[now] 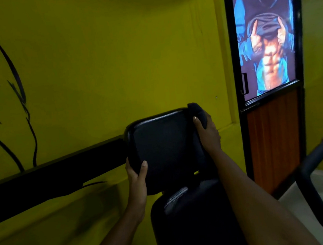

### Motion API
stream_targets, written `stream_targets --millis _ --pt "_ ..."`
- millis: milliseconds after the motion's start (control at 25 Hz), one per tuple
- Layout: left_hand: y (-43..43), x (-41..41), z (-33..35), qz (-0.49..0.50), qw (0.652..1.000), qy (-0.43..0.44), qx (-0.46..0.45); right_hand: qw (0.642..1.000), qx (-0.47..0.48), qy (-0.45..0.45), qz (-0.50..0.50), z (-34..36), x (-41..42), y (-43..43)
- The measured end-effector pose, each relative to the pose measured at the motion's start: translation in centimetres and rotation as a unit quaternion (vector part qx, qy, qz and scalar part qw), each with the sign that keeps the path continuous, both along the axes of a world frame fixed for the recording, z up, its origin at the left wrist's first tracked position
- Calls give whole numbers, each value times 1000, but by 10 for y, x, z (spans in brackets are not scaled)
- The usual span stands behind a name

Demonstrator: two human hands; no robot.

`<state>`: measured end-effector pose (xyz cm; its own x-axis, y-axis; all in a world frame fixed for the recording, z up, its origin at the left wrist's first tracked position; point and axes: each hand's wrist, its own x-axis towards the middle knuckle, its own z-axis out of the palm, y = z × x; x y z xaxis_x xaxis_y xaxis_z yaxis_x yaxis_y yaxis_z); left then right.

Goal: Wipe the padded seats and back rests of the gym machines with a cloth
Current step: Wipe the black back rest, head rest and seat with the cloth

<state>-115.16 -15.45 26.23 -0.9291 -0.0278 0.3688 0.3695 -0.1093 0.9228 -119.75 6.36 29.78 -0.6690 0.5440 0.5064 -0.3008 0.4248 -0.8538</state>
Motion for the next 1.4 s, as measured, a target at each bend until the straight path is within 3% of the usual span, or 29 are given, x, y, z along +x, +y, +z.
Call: stream_targets --millis 320,560,760,880,1000,1200,1280,1400 --pt "-2 4 2 -26 999 -10 32 969 -193 -148 -49 -37 25 -39" --pt "-1 8 3 -29 999 -5 43 960 -240 -126 -73 -40 51 -98" --pt "-4 5 1 -44 997 -3 55 991 -104 -54 -69 -79 70 -135" --pt "-5 -1 -3 -46 997 -7 63 986 -113 -55 -113 -80 53 -103" --pt "-4 -2 -6 -37 998 2 59 984 -82 -62 -145 -77 56 -129" --pt "-13 6 2 -80 995 -1 51 998 56 9 -22 -98 96 -181" --pt "-24 9 5 -82 995 -21 56 990 132 50 -16 -86 99 -168" --pt "-42 3 7 -26 998 -33 49 947 294 87 -96 -22 75 -158"
